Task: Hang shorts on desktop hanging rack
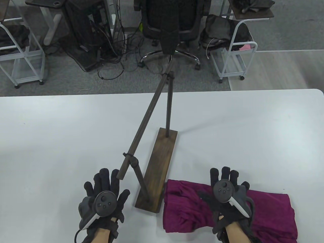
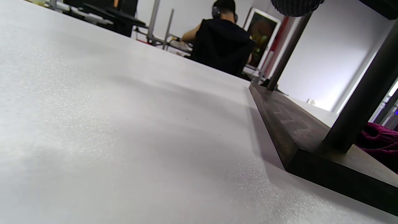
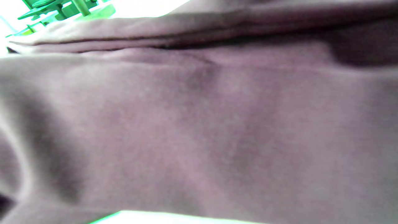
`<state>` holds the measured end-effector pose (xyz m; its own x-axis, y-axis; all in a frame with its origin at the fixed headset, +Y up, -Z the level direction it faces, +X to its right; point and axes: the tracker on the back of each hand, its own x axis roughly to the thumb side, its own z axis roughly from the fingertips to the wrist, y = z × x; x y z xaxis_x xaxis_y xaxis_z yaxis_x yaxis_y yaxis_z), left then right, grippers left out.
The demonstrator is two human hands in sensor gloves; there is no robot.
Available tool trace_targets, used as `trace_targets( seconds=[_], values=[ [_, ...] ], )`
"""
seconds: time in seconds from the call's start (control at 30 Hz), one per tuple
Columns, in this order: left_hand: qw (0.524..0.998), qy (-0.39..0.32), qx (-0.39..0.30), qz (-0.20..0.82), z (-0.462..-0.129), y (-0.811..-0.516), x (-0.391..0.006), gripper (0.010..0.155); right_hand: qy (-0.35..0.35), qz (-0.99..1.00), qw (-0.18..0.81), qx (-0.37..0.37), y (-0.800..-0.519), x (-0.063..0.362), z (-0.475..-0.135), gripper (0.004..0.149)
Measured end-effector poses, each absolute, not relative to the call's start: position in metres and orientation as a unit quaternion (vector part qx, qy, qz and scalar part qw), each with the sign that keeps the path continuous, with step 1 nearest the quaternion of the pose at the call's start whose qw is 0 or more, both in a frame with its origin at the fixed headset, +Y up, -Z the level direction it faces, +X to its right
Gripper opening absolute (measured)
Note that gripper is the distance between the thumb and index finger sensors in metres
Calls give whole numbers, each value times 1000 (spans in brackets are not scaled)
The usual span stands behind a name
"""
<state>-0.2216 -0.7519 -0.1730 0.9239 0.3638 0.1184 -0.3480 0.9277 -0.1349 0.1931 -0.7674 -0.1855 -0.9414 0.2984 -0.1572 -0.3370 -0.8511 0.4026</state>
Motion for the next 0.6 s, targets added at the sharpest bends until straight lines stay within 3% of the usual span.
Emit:
trace_targets(
  seconds=[0.6],
  values=[
    [978, -47, -72, 191, -177, -758, -229, 79, 287, 939, 190, 6, -766, 200, -185, 108]
  ],
)
